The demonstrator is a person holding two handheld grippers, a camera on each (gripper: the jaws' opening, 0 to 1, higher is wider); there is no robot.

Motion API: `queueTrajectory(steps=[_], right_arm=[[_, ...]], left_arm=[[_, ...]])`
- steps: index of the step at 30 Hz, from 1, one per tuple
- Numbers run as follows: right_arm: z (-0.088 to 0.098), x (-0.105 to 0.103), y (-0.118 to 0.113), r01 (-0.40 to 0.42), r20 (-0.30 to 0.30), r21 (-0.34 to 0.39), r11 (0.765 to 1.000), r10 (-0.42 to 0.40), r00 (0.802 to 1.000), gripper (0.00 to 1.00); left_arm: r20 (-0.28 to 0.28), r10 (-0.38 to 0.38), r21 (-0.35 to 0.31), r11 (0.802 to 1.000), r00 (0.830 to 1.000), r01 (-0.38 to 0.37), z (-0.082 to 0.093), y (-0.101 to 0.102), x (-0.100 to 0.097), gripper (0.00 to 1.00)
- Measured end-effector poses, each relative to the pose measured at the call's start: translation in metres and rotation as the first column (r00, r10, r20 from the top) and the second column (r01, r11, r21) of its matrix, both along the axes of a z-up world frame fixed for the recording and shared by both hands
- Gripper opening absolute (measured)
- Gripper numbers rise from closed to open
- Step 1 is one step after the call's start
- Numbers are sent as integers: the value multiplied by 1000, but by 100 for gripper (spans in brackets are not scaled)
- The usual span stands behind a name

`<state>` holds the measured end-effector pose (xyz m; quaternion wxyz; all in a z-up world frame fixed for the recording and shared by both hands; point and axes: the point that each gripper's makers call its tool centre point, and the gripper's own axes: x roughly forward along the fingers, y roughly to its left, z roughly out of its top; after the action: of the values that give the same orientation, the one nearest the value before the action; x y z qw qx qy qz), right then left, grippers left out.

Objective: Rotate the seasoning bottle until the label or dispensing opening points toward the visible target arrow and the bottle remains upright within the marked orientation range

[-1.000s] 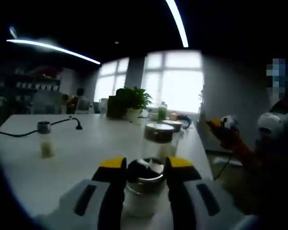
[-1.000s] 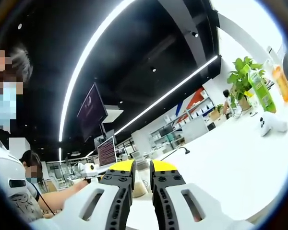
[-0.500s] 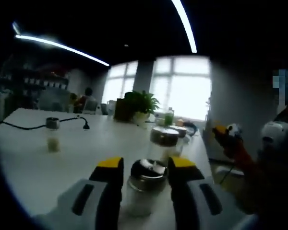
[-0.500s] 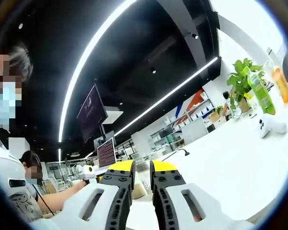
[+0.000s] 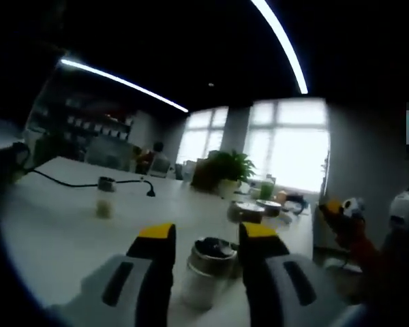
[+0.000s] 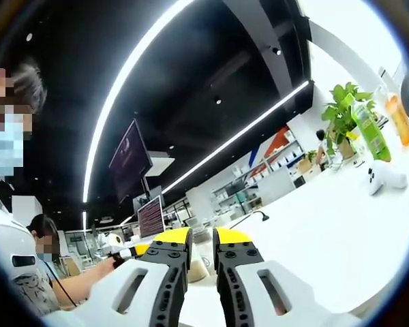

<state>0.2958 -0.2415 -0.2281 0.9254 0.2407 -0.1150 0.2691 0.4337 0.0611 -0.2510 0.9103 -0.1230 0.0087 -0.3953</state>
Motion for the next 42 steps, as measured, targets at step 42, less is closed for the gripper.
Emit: queueTrajectory(steps=[42], right_arm=[[0, 1, -6, 6, -1, 27, 1000, -6, 1000, 10]], left_arm=[[22, 116, 148, 982, 993, -118, -24, -18, 7, 34]])
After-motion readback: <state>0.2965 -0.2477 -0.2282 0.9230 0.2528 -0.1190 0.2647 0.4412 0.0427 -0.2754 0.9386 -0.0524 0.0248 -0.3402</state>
